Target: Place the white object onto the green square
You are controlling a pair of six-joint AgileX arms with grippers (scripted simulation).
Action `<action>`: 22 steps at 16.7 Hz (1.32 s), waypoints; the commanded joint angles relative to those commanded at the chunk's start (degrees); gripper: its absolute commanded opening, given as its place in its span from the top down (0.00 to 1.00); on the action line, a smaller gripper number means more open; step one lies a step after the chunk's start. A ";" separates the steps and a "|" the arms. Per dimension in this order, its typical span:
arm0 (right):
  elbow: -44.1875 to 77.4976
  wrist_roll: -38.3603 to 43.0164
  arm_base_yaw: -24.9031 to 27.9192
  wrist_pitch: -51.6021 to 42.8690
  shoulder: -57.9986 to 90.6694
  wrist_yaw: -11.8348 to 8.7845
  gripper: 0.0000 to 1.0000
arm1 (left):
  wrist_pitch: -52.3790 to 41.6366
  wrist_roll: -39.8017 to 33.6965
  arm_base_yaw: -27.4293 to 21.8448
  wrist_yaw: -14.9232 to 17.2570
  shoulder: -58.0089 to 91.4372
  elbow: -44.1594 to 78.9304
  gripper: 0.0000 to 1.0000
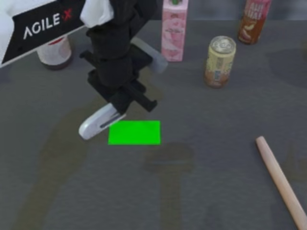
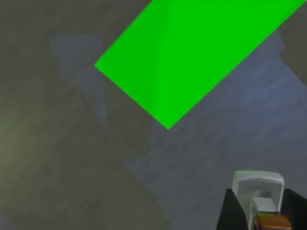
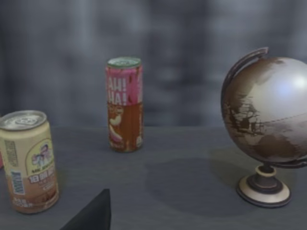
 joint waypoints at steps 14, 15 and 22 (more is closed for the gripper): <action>0.00 0.00 0.00 0.00 0.00 0.00 0.00 | -3.46 35.13 -5.23 0.79 11.08 19.72 1.00; 0.00 0.00 0.00 0.00 0.00 0.00 0.00 | -3.39 35.13 -4.91 0.71 10.82 19.54 1.00; 0.00 0.00 0.00 0.00 0.00 0.00 0.00 | 9.58 36.15 -3.57 0.83 11.13 7.02 1.00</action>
